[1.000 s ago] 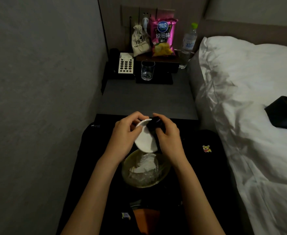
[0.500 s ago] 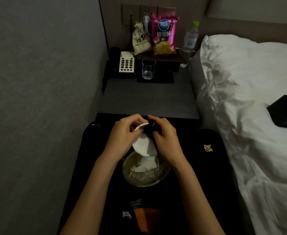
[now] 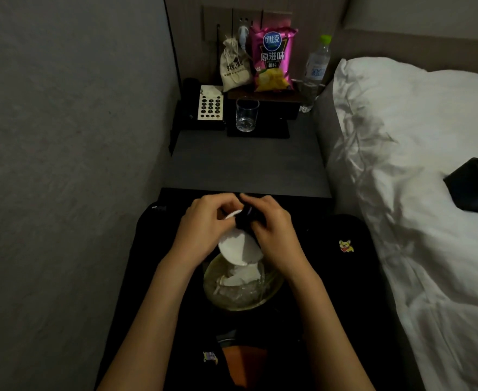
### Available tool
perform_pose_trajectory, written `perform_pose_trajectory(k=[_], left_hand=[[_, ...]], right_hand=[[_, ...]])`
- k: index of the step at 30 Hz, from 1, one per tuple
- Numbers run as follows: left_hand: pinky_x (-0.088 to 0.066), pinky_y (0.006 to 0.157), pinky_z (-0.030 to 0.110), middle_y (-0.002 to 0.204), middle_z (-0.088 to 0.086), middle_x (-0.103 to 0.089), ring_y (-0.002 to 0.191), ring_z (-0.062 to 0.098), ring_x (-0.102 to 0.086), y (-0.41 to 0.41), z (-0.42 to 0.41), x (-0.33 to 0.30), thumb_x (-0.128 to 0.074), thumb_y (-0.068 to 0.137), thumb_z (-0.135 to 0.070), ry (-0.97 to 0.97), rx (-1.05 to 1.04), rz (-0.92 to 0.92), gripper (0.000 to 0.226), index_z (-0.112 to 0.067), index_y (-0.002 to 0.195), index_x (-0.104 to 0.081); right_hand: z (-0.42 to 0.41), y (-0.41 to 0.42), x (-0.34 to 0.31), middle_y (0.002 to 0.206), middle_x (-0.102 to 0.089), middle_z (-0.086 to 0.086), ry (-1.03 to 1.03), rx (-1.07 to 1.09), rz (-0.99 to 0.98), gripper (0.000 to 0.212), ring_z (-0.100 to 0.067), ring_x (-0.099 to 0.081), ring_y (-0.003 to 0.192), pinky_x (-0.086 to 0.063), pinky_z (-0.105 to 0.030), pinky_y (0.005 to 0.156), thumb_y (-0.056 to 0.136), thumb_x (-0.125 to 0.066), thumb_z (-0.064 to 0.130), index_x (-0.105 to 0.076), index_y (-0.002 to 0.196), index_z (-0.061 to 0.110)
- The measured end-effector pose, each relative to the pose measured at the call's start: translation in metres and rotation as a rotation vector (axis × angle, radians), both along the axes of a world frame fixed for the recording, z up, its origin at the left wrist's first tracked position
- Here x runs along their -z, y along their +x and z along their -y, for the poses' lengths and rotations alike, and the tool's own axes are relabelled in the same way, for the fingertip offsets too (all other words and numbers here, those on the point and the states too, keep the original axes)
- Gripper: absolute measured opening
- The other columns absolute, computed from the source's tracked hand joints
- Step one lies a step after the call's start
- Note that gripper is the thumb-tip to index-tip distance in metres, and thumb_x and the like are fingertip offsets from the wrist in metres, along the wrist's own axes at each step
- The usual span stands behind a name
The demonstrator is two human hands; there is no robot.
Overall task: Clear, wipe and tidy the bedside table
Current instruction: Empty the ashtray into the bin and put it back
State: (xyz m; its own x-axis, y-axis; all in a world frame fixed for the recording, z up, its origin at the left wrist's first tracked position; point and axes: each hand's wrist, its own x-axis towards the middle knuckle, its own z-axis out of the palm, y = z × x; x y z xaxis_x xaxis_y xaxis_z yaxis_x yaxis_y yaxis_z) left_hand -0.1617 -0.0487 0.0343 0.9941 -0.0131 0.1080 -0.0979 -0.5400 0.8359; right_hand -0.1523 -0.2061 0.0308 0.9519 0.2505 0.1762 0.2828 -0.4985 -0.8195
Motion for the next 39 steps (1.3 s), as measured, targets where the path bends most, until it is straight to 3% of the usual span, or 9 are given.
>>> perform_pose_trajectory(k=[4,7,12,18,22,26,29,34,39], left_hand=[[-0.056,0.070,0.035,0.088,-0.011,-0.072,0.082,0.006,-0.068,-0.004,0.003,0.004,-0.072,0.083,-0.021,-0.069,-0.033,0.017,0.016,-0.031,0.095,-0.071],[-0.056,0.065,0.025,0.090,-0.008,-0.070,0.077,0.005,-0.068,-0.009,0.008,0.006,-0.076,0.079,-0.014,-0.178,-0.138,0.037,0.024,-0.027,0.097,-0.066],[-0.054,0.061,0.030,0.075,-0.011,-0.068,0.069,0.003,-0.065,-0.005,0.008,0.002,-0.072,0.080,-0.012,0.006,-0.174,0.100,0.017,-0.026,0.078,-0.064],[-0.054,0.067,0.035,0.085,-0.019,-0.066,0.080,0.004,-0.064,-0.005,0.007,-0.004,-0.069,0.086,-0.030,0.334,-0.037,0.095,0.007,-0.035,0.091,-0.067],[-0.052,0.095,0.035,0.122,-0.016,-0.063,0.114,0.001,-0.058,-0.010,0.008,0.002,-0.076,0.082,-0.026,-0.103,0.043,0.026,0.049,-0.031,0.128,-0.061],[-0.037,0.109,0.029,0.150,-0.021,-0.030,0.137,0.003,-0.034,-0.014,0.014,0.006,-0.085,0.067,-0.039,0.010,0.197,-0.019,0.104,-0.038,0.151,-0.024],[-0.038,0.110,0.038,0.151,-0.022,-0.022,0.140,0.005,-0.028,-0.014,0.021,0.006,-0.087,0.064,-0.041,0.119,0.249,-0.023,0.117,-0.038,0.154,-0.011],[-0.042,0.107,0.036,0.150,-0.021,-0.021,0.137,0.004,-0.030,-0.014,0.025,0.009,-0.085,0.066,-0.042,0.207,0.232,0.044,0.116,-0.034,0.155,-0.010],[-0.041,0.101,0.022,0.145,-0.024,-0.032,0.129,0.001,-0.039,-0.009,0.025,0.012,-0.084,0.063,-0.048,0.122,0.117,0.125,0.109,-0.037,0.152,-0.021]], right_hand=[[-0.002,0.001,0.001,0.109,-0.060,-0.004,0.103,0.057,-0.037,0.050,-0.009,-0.057,0.101,-0.044,-0.009,0.086,0.090,-0.052,-0.009,-0.058,0.135,0.011],[-0.002,0.007,0.001,0.121,-0.063,-0.005,0.255,0.297,-0.133,0.046,-0.010,-0.057,0.112,-0.047,-0.021,0.097,0.092,-0.052,-0.005,-0.059,0.133,0.015],[0.002,0.003,0.002,0.108,-0.060,0.004,0.133,0.223,-0.036,0.046,-0.002,-0.056,0.100,-0.046,-0.016,0.092,0.089,-0.056,-0.004,-0.062,0.130,0.017],[0.001,0.000,0.007,0.101,-0.063,-0.001,0.030,0.034,-0.006,0.048,-0.003,-0.060,0.092,-0.044,-0.008,0.080,0.085,-0.057,-0.010,-0.065,0.128,0.012],[0.002,0.004,0.002,0.106,-0.069,0.004,0.229,0.277,-0.079,0.044,0.004,-0.062,0.096,-0.048,-0.009,0.087,0.082,-0.059,-0.009,-0.070,0.117,0.014],[0.008,0.008,0.003,0.100,-0.072,-0.005,0.384,0.400,-0.207,0.034,-0.018,-0.068,0.098,-0.057,-0.037,0.087,0.080,-0.065,-0.006,-0.070,0.106,0.015],[0.008,0.006,0.004,0.092,-0.072,-0.008,0.413,0.412,-0.246,0.027,-0.020,-0.070,0.087,-0.058,-0.042,0.081,0.079,-0.067,-0.004,-0.070,0.100,0.013],[0.011,0.007,0.002,0.087,-0.074,-0.009,0.553,0.399,-0.328,0.020,-0.021,-0.073,0.083,-0.060,-0.029,0.074,0.080,-0.069,-0.006,-0.072,0.096,0.006],[0.015,0.012,0.001,0.090,-0.075,-0.011,0.912,0.264,-0.645,0.021,-0.019,-0.071,0.081,-0.057,-0.030,0.071,0.092,-0.064,0.024,-0.078,0.090,0.009]])
